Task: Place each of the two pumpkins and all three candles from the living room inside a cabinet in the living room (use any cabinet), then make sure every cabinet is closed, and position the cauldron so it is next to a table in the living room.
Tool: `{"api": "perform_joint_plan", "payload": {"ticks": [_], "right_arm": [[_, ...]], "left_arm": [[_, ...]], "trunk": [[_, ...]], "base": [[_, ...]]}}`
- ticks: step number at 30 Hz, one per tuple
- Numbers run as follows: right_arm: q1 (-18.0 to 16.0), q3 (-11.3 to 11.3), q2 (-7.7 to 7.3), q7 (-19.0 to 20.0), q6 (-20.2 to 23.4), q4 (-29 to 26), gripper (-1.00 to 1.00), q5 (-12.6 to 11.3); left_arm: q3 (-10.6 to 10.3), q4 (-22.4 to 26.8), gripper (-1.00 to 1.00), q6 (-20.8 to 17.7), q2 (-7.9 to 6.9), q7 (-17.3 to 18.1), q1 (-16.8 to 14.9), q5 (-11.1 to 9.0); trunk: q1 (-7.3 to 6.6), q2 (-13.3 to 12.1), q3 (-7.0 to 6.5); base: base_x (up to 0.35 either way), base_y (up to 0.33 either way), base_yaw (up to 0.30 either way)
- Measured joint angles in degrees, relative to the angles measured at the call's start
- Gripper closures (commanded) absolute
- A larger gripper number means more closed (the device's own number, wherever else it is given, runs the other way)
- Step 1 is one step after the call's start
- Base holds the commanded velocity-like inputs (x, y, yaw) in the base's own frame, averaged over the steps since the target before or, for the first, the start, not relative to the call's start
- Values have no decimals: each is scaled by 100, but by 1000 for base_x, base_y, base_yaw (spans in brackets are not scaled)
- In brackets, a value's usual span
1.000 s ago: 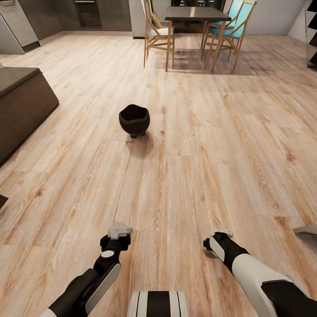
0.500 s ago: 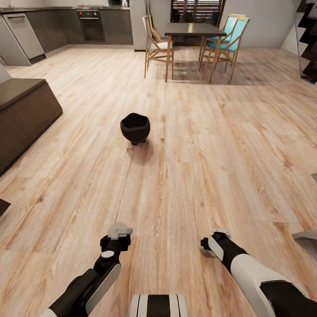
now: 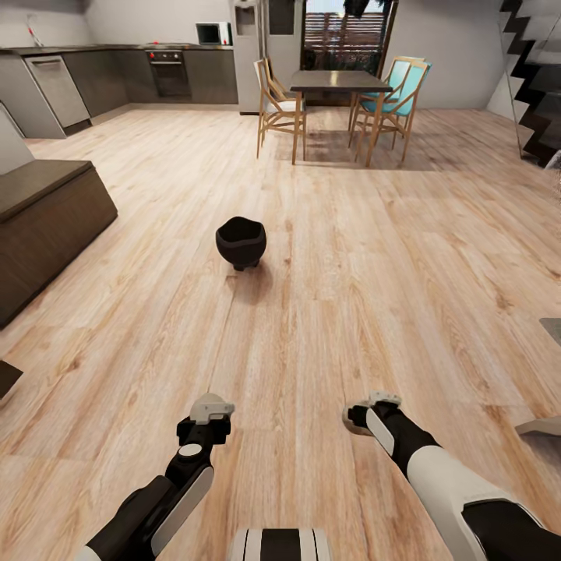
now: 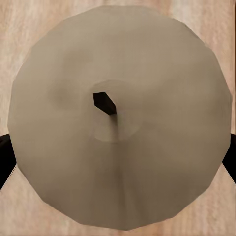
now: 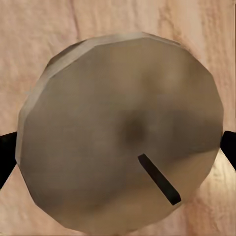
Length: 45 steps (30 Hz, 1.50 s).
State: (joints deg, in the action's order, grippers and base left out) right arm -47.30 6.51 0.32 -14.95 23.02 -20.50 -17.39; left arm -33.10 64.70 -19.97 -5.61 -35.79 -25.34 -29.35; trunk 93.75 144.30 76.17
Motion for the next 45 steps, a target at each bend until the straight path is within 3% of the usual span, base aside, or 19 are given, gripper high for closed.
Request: {"api": "perform_joint_plan", "payload": {"ticks": [19, 30, 45], "right_arm": [[2, 13, 5, 40, -16, -61, 100, 3], [2, 183, 13, 39, -26, -57, 100, -5], [7, 208, 18, 40, -26, -56, 100, -9]], "left_arm": [[7, -9, 100, 1, -4, 5, 0, 9], [8, -17, 100, 16, 3, -6, 1, 7], [19, -24, 100, 54, 4, -28, 2, -16]], "trunk": [[-49, -26, -421], [-77, -40, -665], [-116, -61, -997]], "base": [[0, 0, 14], [0, 0, 265], [0, 0, 294]]}}
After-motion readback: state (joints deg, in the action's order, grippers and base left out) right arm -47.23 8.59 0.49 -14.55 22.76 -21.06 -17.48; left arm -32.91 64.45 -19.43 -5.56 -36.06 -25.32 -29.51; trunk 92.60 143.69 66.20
